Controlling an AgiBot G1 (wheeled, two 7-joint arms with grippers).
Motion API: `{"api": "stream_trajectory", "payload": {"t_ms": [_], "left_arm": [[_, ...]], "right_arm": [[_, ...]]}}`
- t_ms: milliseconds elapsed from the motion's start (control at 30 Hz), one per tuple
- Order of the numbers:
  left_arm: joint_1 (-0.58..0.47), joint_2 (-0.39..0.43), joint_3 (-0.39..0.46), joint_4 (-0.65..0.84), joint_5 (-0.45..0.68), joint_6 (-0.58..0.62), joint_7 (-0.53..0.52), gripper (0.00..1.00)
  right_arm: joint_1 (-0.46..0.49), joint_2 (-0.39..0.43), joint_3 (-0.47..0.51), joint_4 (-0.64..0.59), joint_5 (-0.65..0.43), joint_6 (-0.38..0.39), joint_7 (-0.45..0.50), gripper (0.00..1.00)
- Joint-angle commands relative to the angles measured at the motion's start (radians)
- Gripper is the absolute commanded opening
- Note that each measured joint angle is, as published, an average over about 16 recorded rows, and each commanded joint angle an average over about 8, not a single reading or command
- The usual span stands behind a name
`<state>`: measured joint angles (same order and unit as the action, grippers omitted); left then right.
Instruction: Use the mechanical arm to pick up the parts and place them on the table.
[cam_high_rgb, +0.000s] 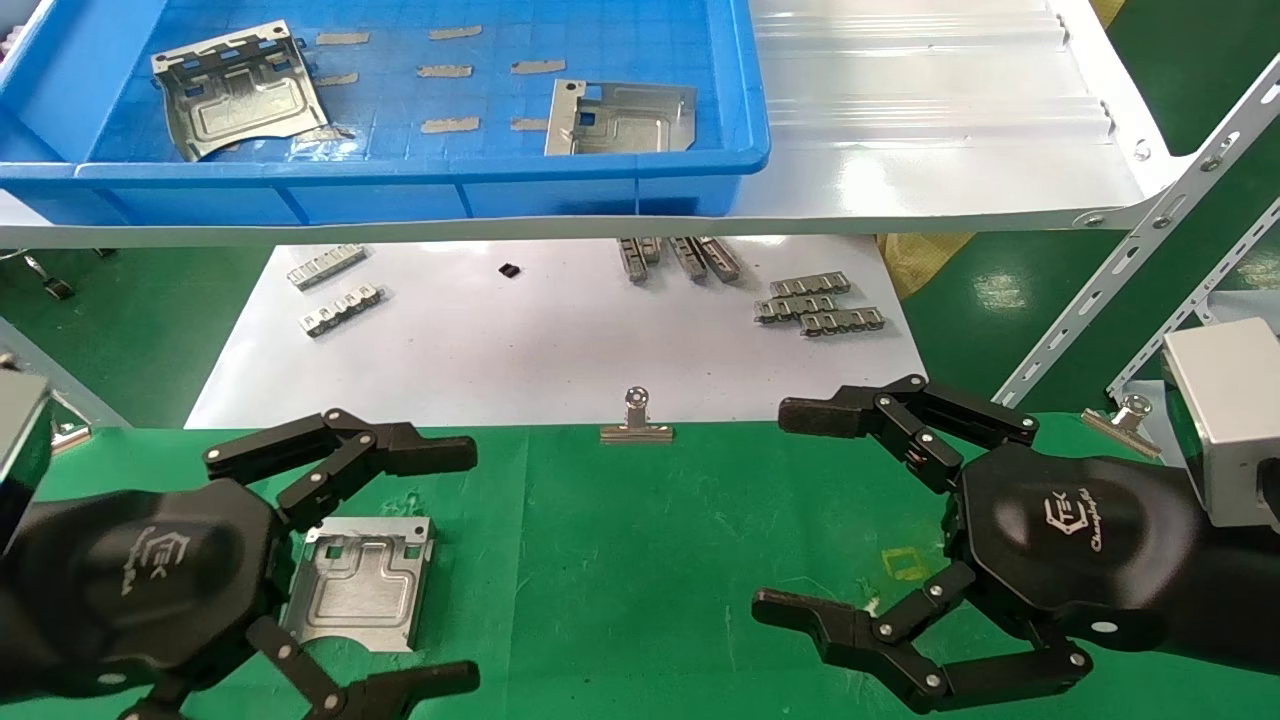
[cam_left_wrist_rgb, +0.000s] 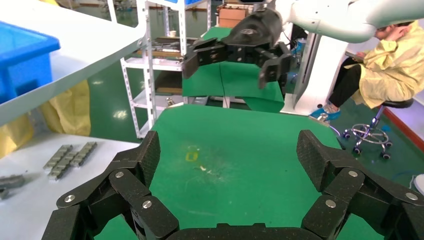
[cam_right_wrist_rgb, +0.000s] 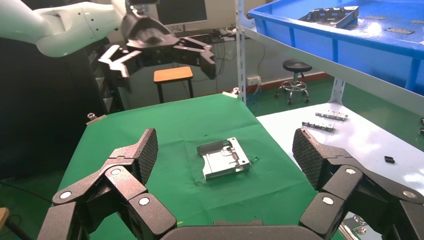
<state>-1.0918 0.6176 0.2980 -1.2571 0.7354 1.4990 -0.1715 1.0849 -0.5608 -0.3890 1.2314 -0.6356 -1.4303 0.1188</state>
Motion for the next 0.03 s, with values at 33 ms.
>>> {"api": "stream_trajectory", "payload": {"t_ms": [33], "left_arm": [[0.025,-0.009,-0.027,-0.039,-0.008,-0.004,-0.022,1.0]], "right_arm": [[0.0,0.0,0.0,0.0,0.0,0.0,0.0,1.0]]}}
